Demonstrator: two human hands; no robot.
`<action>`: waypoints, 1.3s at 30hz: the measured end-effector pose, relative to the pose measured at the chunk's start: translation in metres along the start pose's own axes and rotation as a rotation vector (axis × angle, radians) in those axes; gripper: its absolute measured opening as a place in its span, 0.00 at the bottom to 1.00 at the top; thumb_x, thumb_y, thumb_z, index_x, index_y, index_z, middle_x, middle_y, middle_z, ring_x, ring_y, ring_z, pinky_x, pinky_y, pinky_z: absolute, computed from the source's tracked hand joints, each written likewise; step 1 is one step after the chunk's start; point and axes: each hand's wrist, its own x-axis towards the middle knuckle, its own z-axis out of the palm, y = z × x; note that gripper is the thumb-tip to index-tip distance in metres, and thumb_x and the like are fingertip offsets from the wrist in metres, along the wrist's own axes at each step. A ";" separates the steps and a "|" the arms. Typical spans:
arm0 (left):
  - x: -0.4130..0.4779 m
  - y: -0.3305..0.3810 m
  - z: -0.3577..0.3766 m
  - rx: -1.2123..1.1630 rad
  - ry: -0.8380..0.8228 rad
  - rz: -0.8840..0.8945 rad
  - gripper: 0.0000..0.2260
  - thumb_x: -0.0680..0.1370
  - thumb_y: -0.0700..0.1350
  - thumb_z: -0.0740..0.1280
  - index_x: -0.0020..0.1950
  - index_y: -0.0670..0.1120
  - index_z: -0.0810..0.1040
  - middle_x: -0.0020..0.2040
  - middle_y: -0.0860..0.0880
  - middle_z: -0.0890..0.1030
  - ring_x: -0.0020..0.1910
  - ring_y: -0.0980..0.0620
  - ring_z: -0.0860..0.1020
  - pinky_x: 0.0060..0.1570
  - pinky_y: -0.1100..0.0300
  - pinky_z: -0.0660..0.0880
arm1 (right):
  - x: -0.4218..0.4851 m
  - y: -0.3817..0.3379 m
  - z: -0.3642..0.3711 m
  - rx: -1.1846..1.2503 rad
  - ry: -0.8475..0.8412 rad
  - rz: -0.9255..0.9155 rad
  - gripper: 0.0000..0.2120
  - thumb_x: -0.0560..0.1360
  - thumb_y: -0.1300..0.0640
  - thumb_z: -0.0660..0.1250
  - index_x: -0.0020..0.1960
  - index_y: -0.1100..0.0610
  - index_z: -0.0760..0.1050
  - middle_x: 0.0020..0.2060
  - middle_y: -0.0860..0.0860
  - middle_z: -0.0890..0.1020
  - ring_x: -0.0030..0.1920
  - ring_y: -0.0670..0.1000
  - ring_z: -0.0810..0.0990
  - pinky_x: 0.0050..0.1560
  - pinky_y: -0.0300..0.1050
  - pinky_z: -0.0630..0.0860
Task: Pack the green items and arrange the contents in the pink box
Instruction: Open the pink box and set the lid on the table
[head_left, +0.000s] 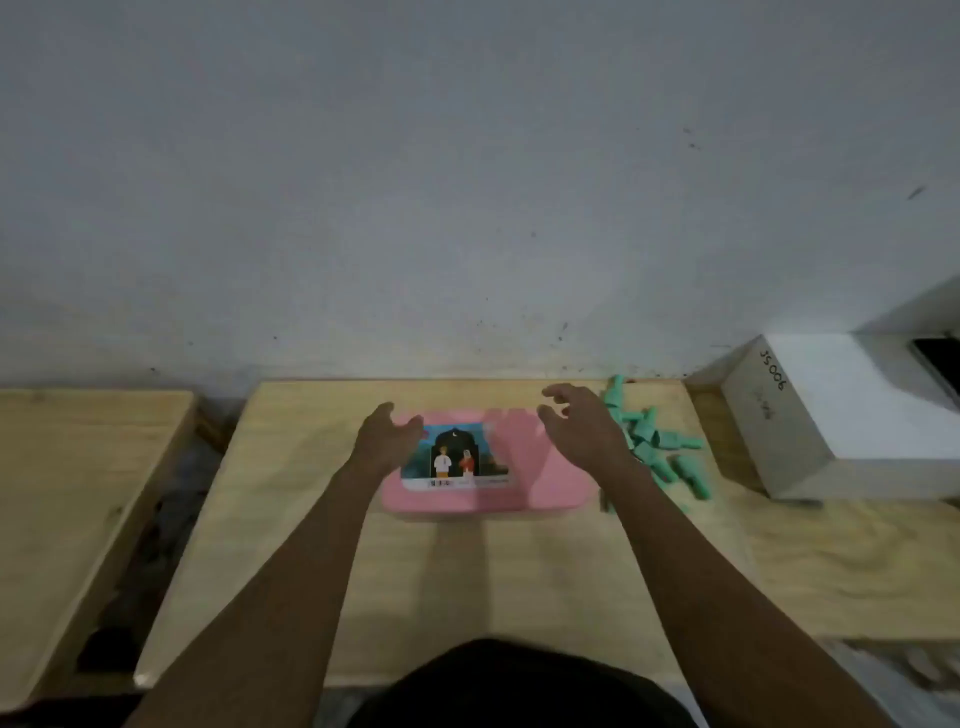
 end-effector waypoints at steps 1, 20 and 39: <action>-0.003 -0.007 0.004 0.021 0.007 -0.055 0.26 0.78 0.49 0.64 0.72 0.38 0.64 0.71 0.40 0.69 0.68 0.41 0.71 0.62 0.56 0.68 | -0.005 0.005 0.003 -0.050 -0.027 0.095 0.20 0.77 0.47 0.62 0.68 0.50 0.71 0.66 0.53 0.74 0.61 0.54 0.76 0.61 0.54 0.74; 0.043 -0.049 0.014 -0.172 0.141 -0.199 0.11 0.77 0.40 0.58 0.47 0.42 0.81 0.49 0.40 0.79 0.44 0.37 0.80 0.36 0.44 0.81 | 0.006 0.039 0.013 -0.051 -0.208 0.311 0.19 0.74 0.53 0.70 0.62 0.60 0.76 0.54 0.55 0.81 0.51 0.54 0.80 0.50 0.47 0.78; 0.049 -0.062 0.018 -0.168 0.077 -0.163 0.17 0.81 0.48 0.58 0.70 0.47 0.72 0.63 0.41 0.78 0.51 0.37 0.80 0.27 0.55 0.78 | 0.013 0.045 0.009 -0.894 -0.369 -0.309 0.38 0.67 0.57 0.75 0.71 0.58 0.59 0.69 0.55 0.62 0.56 0.54 0.76 0.43 0.47 0.81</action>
